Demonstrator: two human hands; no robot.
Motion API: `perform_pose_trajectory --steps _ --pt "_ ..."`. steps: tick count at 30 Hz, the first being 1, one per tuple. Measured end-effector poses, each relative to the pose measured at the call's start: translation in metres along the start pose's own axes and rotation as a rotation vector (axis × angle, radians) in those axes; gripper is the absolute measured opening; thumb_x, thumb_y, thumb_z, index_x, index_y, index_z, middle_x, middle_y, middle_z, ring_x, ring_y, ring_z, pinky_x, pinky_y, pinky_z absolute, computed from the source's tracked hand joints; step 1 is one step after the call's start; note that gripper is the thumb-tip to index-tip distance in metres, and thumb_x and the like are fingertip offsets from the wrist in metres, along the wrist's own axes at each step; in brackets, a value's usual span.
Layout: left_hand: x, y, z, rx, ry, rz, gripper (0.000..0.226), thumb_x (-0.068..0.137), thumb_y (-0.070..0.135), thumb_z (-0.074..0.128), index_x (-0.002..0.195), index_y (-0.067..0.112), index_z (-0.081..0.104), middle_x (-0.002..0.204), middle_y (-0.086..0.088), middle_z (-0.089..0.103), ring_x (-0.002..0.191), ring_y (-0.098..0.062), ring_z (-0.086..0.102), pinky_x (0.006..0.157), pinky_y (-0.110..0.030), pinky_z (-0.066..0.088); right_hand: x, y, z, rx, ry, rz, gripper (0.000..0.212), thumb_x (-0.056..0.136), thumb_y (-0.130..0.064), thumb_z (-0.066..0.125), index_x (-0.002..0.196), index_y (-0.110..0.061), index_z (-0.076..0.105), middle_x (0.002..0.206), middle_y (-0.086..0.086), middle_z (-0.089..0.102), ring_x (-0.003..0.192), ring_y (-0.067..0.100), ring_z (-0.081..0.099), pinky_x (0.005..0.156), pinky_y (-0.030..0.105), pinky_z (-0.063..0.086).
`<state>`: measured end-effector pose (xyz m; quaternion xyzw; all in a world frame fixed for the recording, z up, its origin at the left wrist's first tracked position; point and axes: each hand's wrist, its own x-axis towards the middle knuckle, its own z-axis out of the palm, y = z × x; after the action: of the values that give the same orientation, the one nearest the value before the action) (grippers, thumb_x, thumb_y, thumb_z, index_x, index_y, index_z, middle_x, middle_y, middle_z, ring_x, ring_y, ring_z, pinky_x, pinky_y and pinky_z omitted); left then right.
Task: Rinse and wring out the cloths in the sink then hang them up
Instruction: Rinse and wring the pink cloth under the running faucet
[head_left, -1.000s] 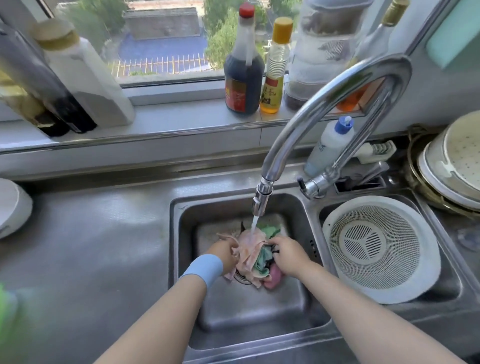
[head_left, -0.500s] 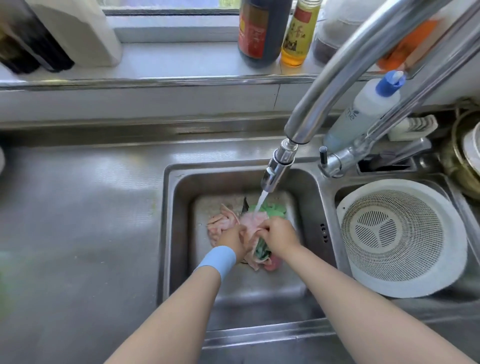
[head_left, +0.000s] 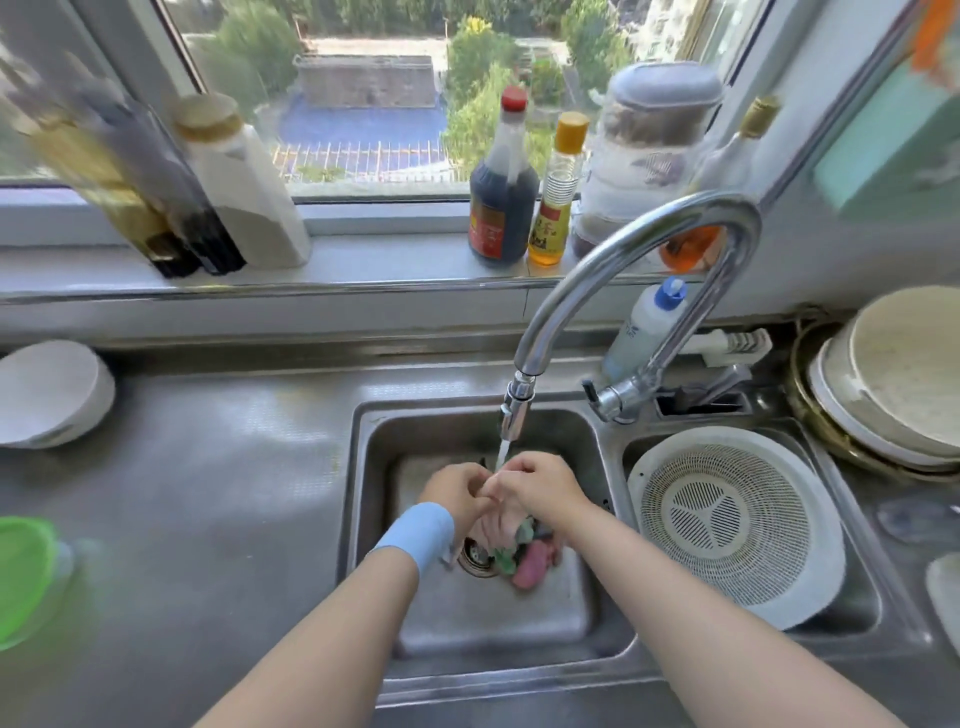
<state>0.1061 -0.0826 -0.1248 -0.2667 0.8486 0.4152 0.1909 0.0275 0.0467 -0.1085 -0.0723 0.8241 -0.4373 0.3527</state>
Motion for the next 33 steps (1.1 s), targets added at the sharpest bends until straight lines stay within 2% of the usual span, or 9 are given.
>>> perform_pose_trajectory --steps 5,10,13,16,18,22,26,29,33 --pt "-0.017 0.023 -0.023 0.005 0.062 0.059 0.013 0.091 0.028 0.063 0.103 0.035 0.065 0.097 0.012 0.068 0.088 -0.01 0.061 0.072 -0.021 0.041 -0.013 -0.013 -0.023 0.184 0.0 0.017 0.011 0.072 -0.011 0.086 0.07 -0.017 0.077 0.069 -0.002 0.073 0.065 0.006 0.062 0.061 0.017 0.05" --pt "-0.021 0.036 -0.049 0.124 0.04 0.074 0.011 0.085 0.032 0.07 0.076 0.038 0.071 0.081 0.015 0.069 0.079 -0.009 0.062 0.065 -0.023 0.042 -0.018 -0.022 -0.029 0.04 0.048 -0.048 0.023 0.06 -0.02 0.095 0.074 -0.016 0.077 0.072 -0.002 0.074 0.065 0.004 0.064 0.057 0.018 0.05" --pt "-0.019 0.038 -0.06 0.157 0.048 0.091 0.018 0.072 0.034 0.079 0.063 0.033 0.064 0.068 0.015 0.062 0.066 -0.005 0.055 0.055 -0.022 0.038 -0.019 -0.031 -0.029 -0.07 0.079 -0.073 0.023 0.067 -0.024 0.084 0.084 -0.025 0.068 0.087 -0.004 0.072 0.08 0.01 0.065 0.066 0.025 0.052" --pt "-0.013 0.04 -0.066 0.172 -0.003 0.114 0.014 0.077 0.036 0.077 0.072 0.031 0.066 0.072 0.012 0.063 0.063 -0.006 0.052 0.057 -0.023 0.041 -0.019 -0.037 -0.04 -0.183 0.375 -0.126 0.023 0.075 -0.02 0.062 0.095 -0.027 0.053 0.094 -0.008 0.055 0.084 0.015 0.057 0.062 0.024 0.038" --pt "-0.007 0.042 -0.066 0.144 -0.023 0.123 0.008 0.088 0.037 0.069 0.086 0.03 0.072 0.081 0.008 0.068 0.068 -0.008 0.055 0.064 -0.025 0.043 -0.012 -0.038 -0.054 -0.226 0.575 -0.203 0.028 0.082 -0.007 0.057 0.104 -0.023 0.051 0.107 -0.003 0.048 0.089 0.021 0.056 0.071 0.028 0.04" --pt "0.001 0.043 -0.058 0.133 -0.035 0.106 0.019 0.096 0.031 0.06 0.102 0.021 0.075 0.092 0.001 0.071 0.073 -0.013 0.056 0.073 -0.026 0.043 0.007 -0.037 -0.08 -0.298 0.486 -0.24 0.045 0.093 -0.007 0.06 0.137 -0.016 0.056 0.133 0.005 0.056 0.117 0.023 0.056 0.1 0.028 0.039" --pt "0.006 0.04 -0.055 0.143 -0.051 0.082 0.019 0.096 0.031 0.06 0.097 0.02 0.076 0.084 0.001 0.069 0.069 -0.015 0.054 0.069 -0.025 0.042 0.02 -0.032 -0.088 -0.281 0.5 -0.232 0.025 0.093 -0.02 0.066 0.117 -0.019 0.072 0.106 0.002 0.073 0.099 0.023 0.064 0.08 0.021 0.039" --pt "0.01 0.041 -0.055 0.145 -0.07 0.09 0.017 0.096 0.03 0.061 0.103 0.023 0.075 0.09 0.005 0.07 0.073 -0.011 0.058 0.072 -0.025 0.043 0.022 -0.031 -0.092 -0.283 0.512 -0.293 0.007 0.092 -0.02 0.066 0.09 -0.023 0.073 0.069 -0.012 0.062 0.071 0.017 0.054 0.062 0.019 0.029" --pt "0.013 0.045 -0.053 0.173 -0.061 0.114 0.023 0.096 0.026 0.059 0.076 0.03 0.07 0.075 0.009 0.064 0.062 -0.009 0.054 0.062 -0.024 0.042 0.02 -0.022 -0.097 -0.269 0.516 -0.325 0.015 0.091 -0.019 0.065 0.081 -0.031 0.066 0.067 -0.007 0.064 0.065 0.013 0.057 0.062 0.005 0.036"
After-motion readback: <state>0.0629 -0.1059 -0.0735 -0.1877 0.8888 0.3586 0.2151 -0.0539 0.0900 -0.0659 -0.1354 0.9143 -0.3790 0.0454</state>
